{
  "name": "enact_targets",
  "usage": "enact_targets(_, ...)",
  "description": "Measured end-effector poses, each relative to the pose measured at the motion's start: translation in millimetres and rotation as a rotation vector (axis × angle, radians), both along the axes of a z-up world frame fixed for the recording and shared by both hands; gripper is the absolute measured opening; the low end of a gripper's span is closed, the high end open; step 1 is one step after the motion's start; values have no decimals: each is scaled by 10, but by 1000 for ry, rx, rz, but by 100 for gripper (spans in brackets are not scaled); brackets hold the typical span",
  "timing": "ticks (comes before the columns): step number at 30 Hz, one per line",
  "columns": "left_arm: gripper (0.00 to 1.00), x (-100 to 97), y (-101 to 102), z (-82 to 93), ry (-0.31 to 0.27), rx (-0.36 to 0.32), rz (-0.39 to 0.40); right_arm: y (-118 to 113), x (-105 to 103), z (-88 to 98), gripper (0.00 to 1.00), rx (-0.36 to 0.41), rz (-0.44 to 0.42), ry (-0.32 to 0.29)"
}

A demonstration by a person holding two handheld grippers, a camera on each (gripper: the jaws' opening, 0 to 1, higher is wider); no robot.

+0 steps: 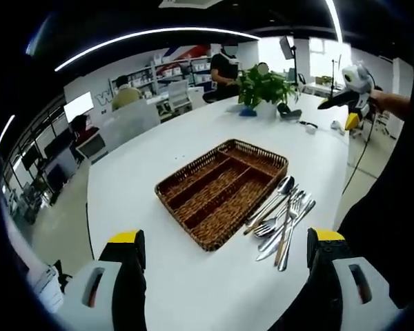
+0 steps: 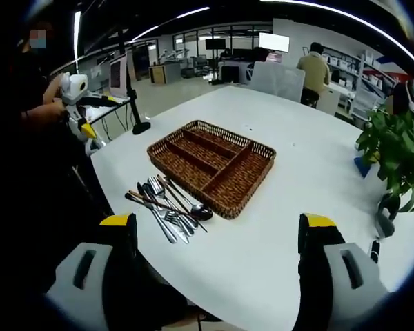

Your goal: Arrange the knives, forks, and spoons in their matching storage slots by inserting each utensil handle-first until every utensil is classified and aligned in the correct compartment

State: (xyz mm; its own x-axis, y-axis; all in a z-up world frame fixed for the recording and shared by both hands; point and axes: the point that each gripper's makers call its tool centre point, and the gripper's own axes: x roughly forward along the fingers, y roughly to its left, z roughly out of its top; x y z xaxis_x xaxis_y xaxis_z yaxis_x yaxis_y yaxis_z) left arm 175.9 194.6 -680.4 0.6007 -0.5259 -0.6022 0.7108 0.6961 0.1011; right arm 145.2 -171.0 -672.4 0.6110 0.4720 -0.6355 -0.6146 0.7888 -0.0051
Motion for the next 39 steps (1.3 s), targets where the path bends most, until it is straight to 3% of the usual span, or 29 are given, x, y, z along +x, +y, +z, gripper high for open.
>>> enact_targets(5,99,-9,-182,-36,7,25,-36,71,13,13,100,-4,17,-11)
enact_targets(10,97,-11,-180,-112,35,40,-45,72,16,-32,100,-24,32,-2)
enact_targets(17,93,-58,-357,-284,68,15,-82,99,50,-4,100,-15,30,-5)
enact_targets(22,87,-73,-472,-424,84,48,-114,119,69,4,100,-11,32,-1)
enact_targets(31,74,-166,-572,-748,164,85,-165,107,96,11,100,-9,23,1)
enact_targets(39,68,-214,-658,-903,190,105,-201,91,85,-22,100,-11,20,10)
